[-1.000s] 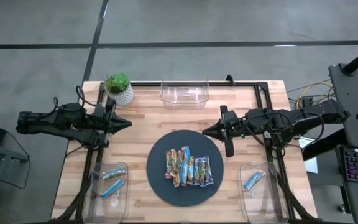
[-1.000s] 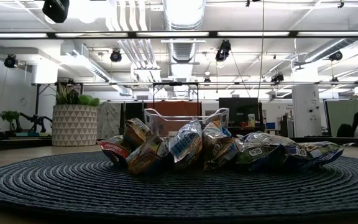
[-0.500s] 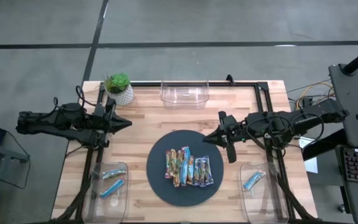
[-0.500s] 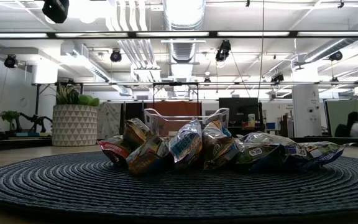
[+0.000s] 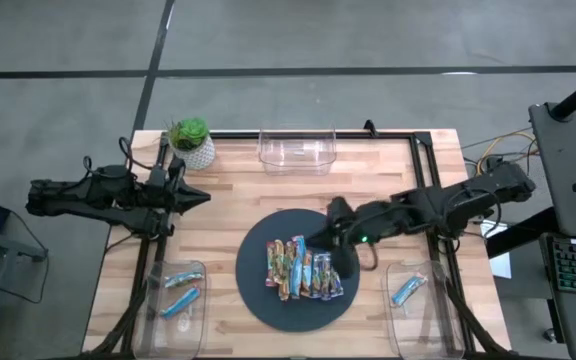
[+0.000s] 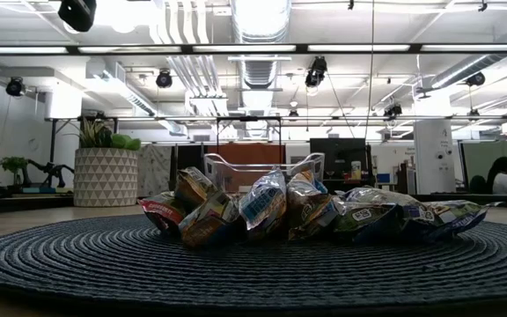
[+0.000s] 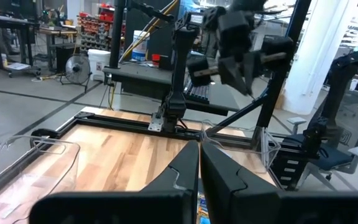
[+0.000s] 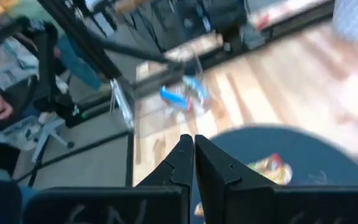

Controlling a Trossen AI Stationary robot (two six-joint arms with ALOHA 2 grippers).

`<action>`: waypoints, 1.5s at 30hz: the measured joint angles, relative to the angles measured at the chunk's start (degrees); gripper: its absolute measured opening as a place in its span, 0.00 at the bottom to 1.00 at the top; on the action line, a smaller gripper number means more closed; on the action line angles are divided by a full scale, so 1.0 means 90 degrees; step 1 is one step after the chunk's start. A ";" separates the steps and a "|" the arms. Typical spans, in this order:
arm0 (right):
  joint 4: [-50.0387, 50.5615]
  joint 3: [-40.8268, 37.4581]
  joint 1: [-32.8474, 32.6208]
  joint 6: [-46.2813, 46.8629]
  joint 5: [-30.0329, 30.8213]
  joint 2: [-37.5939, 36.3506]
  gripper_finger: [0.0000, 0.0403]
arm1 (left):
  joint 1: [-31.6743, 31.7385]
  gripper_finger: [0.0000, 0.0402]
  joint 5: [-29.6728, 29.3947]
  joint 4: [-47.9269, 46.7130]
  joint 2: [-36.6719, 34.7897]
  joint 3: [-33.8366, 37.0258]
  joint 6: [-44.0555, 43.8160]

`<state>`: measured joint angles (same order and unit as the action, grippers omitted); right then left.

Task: Pick and place Granola Bars by type
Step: Put the blue granola bar into the top transparent bin

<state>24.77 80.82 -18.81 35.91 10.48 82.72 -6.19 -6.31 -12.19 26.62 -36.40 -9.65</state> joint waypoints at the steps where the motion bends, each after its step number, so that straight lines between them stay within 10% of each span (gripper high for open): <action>1: 0.0207 0.0193 -0.0019 0.0189 0.0000 0.0157 0.02 | 0.0002 0.00 0.0000 0.0000 -0.0012 0.0000 0.0000; 21: 0.3479 0.0883 -0.0519 0.6429 0.0571 0.1534 0.02 | 0.0001 0.00 0.0000 -0.0222 -0.0088 0.0000 -0.0066; 45: 0.3526 0.0878 -0.0695 0.6798 -0.0495 0.2212 0.02 | 0.0000 0.00 -0.0131 -0.0242 -0.0081 0.0000 -0.0104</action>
<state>56.50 88.73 -25.07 97.09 6.02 102.62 -6.19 -7.49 -14.36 25.89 -36.40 -10.58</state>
